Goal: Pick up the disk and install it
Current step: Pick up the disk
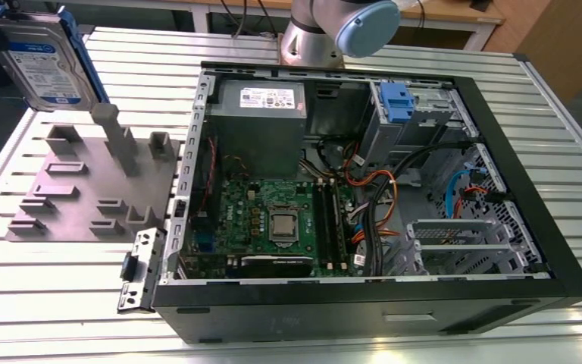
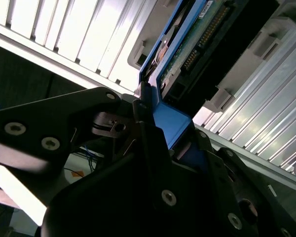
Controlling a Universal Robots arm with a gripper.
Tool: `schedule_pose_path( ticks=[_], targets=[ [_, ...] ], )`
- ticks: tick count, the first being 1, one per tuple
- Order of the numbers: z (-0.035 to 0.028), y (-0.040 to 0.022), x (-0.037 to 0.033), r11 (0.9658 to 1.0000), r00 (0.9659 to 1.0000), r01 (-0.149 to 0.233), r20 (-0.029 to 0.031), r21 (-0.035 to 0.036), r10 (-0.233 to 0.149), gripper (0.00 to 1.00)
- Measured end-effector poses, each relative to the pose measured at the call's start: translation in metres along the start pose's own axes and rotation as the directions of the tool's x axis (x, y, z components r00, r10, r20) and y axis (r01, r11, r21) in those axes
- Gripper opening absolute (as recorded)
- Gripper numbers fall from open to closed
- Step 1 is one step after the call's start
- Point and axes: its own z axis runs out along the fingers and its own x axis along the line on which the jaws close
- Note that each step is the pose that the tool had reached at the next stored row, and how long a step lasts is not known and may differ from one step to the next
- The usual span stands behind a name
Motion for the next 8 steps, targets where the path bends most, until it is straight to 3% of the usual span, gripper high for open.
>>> schedule_pose_path(
  ticks=[8],
  targets=[
    [-0.0026, -0.0001, -0.0001, 1.0000, 1.0000, 0.000, -0.0001, 0.0000, 0.000, 0.36]
  ],
)
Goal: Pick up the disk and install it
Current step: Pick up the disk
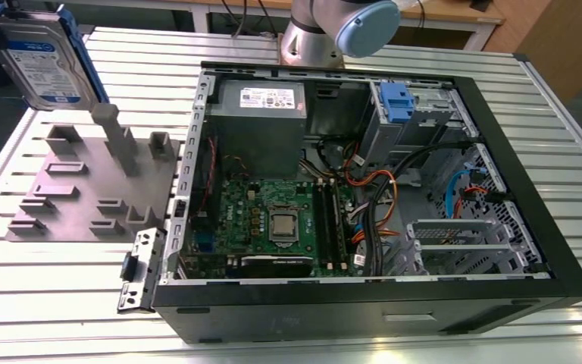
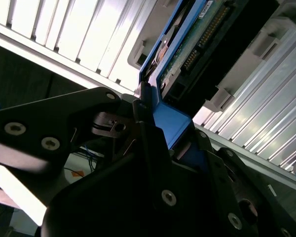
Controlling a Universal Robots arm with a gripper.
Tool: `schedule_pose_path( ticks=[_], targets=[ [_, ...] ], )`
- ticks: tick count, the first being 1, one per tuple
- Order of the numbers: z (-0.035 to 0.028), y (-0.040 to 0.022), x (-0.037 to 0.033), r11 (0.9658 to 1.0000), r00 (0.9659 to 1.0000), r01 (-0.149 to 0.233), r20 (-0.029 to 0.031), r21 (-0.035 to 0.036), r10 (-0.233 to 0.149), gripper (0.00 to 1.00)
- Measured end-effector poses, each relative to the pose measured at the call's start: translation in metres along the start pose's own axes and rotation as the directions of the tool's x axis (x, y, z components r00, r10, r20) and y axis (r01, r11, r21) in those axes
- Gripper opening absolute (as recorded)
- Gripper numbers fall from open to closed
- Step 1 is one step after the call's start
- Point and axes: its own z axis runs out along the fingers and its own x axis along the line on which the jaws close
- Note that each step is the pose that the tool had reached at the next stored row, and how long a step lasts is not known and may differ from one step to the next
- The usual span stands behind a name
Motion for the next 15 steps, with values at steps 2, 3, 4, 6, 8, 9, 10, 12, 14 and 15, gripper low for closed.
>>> schedule_pose_path(
  ticks=[2, 3, 4, 6, 8, 9, 10, 12, 14, 15],
  targets=[
    [-0.0012, 0.0000, 0.0000, 1.0000, 1.0000, 0.000, -0.0001, -0.0001, 0.000, 0.36],
    [-0.0017, 0.0000, 0.0000, 1.0000, 1.0000, 0.000, -0.0001, 0.0000, 0.000, 0.36],
    [-0.0023, 0.0000, 0.0000, 1.0000, 1.0000, 0.000, -0.0001, 0.0001, 0.000, 0.36],
    [-0.0036, -0.0001, -0.0001, 1.0000, 1.0000, 0.000, -0.0001, -0.0001, 0.000, 0.36],
    [-0.0049, -0.0001, -0.0001, 1.0000, 1.0000, 0.000, -0.0001, 0.0000, 0.000, 0.36],
    [-0.0056, -0.0001, -0.0001, 1.0000, 1.0000, 0.000, -0.0001, 0.0000, 0.000, 0.36],
    [-0.0062, -0.0001, -0.0001, 1.0000, 1.0000, 0.000, -0.0001, 0.0001, 0.000, 0.36],
    [-0.0075, -0.0001, -0.0001, 1.0000, 1.0000, 0.000, -0.0002, 0.0000, 0.000, 0.36],
    [-0.0087, -0.0001, -0.0002, 1.0000, 1.0000, 0.000, -0.0001, 0.0000, 0.000, 0.36],
    [-0.0094, -0.0001, -0.0002, 1.0000, 1.0000, 0.000, -0.0001, 0.0000, 0.000, 0.36]
  ],
)
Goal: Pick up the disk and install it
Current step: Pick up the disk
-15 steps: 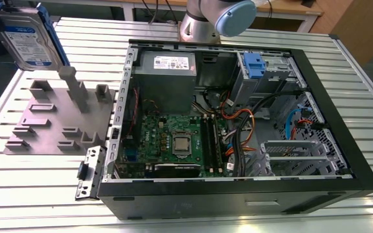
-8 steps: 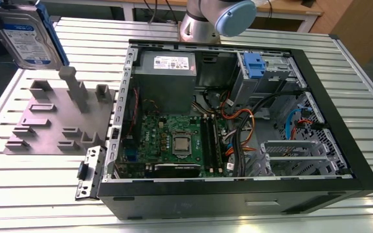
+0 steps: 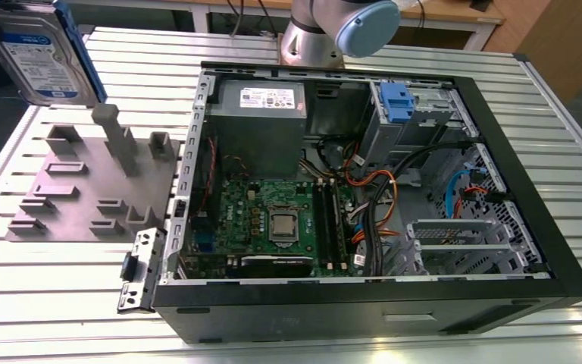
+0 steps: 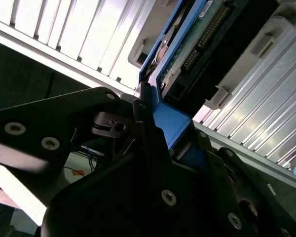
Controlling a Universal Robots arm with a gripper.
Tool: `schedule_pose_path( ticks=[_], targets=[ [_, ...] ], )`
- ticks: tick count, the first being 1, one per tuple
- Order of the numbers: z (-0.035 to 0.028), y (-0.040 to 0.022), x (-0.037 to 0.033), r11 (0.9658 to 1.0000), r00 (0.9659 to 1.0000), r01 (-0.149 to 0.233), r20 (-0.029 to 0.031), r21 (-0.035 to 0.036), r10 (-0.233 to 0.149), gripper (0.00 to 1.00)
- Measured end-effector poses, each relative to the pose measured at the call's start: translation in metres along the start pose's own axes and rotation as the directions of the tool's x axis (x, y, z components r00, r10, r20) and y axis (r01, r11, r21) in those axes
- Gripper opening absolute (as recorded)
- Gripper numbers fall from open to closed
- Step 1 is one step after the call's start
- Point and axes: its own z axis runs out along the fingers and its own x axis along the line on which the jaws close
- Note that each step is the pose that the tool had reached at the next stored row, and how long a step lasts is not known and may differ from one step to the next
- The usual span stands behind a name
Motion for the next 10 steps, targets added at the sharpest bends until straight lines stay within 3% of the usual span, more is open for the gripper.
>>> schedule_pose_path(
  ticks=[10],
  targets=[
    [-0.0056, -0.0001, -0.0001, 1.0000, 1.0000, 0.000, 0.0001, 0.0001, 0.000, 0.36]
  ],
)
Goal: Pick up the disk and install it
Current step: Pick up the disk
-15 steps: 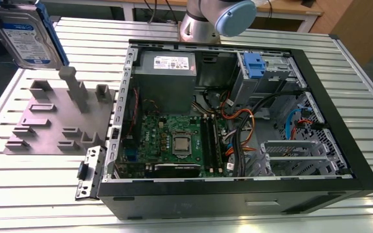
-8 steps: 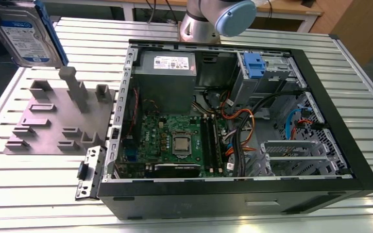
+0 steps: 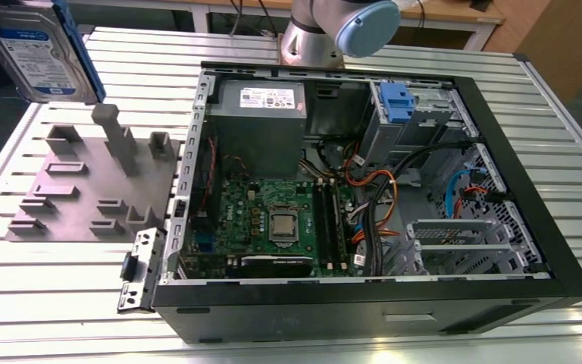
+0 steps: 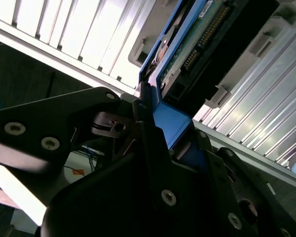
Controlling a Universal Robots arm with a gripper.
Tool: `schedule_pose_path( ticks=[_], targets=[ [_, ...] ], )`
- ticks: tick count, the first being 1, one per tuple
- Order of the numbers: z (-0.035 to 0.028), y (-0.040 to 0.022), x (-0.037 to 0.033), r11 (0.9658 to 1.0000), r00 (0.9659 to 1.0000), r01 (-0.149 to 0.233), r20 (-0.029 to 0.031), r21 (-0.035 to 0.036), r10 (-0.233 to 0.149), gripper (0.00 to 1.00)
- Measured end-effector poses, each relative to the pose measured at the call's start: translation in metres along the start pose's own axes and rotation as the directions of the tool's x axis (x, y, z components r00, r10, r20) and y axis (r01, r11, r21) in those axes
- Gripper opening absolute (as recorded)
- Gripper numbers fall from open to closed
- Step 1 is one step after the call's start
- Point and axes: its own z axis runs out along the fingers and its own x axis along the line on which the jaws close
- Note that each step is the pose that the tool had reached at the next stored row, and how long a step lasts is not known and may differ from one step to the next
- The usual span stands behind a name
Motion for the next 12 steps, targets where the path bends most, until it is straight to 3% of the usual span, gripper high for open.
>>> schedule_pose_path(
  ticks=[12],
  targets=[
    [-0.0066, -0.0001, -0.0001, 1.0000, 1.0000, 0.000, 0.0000, -0.0001, 0.000, 0.36]
  ],
)
